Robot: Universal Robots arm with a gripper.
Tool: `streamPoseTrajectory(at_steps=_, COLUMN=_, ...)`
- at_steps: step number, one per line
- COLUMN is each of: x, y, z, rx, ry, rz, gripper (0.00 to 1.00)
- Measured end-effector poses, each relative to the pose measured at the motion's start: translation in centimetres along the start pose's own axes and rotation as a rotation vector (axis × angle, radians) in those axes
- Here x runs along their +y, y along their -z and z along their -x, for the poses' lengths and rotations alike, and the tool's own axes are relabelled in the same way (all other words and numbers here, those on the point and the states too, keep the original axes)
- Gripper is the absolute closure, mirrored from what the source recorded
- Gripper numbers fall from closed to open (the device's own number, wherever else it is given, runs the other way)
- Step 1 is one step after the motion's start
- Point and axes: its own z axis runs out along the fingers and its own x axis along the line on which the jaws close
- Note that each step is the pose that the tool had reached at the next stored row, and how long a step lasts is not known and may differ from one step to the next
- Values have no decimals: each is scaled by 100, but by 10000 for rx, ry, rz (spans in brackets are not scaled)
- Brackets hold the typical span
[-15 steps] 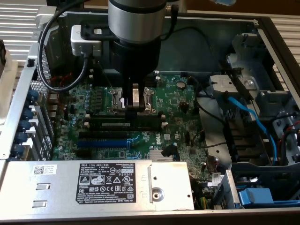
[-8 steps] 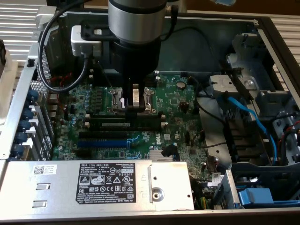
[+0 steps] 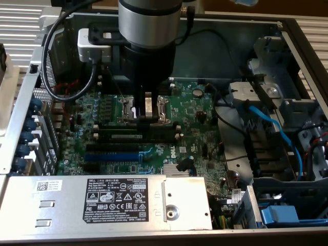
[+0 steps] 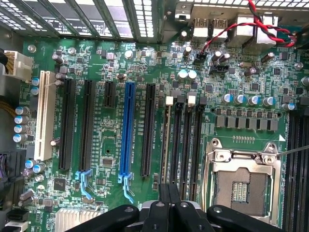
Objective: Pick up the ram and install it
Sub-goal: 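Press down the ram until it locks into place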
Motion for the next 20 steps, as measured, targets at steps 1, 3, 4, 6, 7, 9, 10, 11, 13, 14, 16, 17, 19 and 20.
streamPoseTrajectory(at_steps=1, x=0, y=-1, z=0, rx=0, ry=2, rz=0, gripper=90)
streamPoseTrajectory(at_steps=3, x=0, y=-2, z=0, rx=-1, ry=7, rz=-1, gripper=90)
streamPoseTrajectory(at_steps=4, x=0, y=-3, z=0, rx=-1, ry=10, rz=-1, gripper=90)
streamPoseTrajectory(at_steps=6, x=0, y=-4, z=0, rx=1, ry=14, rz=0, gripper=90)
streamPoseTrajectory(at_steps=7, x=0, y=-5, z=0, rx=0, ry=18, rz=0, gripper=90)
streamPoseTrajectory(at_steps=9, x=0, y=-8, z=0, rx=0, ry=23, rz=-1, gripper=90)
streamPoseTrajectory(at_steps=10, x=0, y=-9, z=0, rx=0, ry=25, rz=0, gripper=90)
streamPoseTrajectory(at_steps=11, x=1, y=-11, z=0, rx=0, ry=26, rz=0, gripper=90)
streamPoseTrajectory(at_steps=13, x=1, y=-14, z=0, rx=2, ry=30, rz=0, gripper=90)
streamPoseTrajectory(at_steps=14, x=1, y=-15, z=0, rx=2, ry=33, rz=0, gripper=90)
streamPoseTrajectory(at_steps=16, x=1, y=-15, z=0, rx=2, ry=35, rz=0, gripper=90)
streamPoseTrajectory(at_steps=17, x=1, y=-16, z=0, rx=1, ry=36, rz=-1, gripper=90)
streamPoseTrajectory(at_steps=19, x=0, y=-17, z=1, rx=-1, ry=37, rz=-2, gripper=90)
streamPoseTrajectory(at_steps=20, x=0, y=-16, z=1, rx=-2, ry=36, rz=-3, gripper=90)
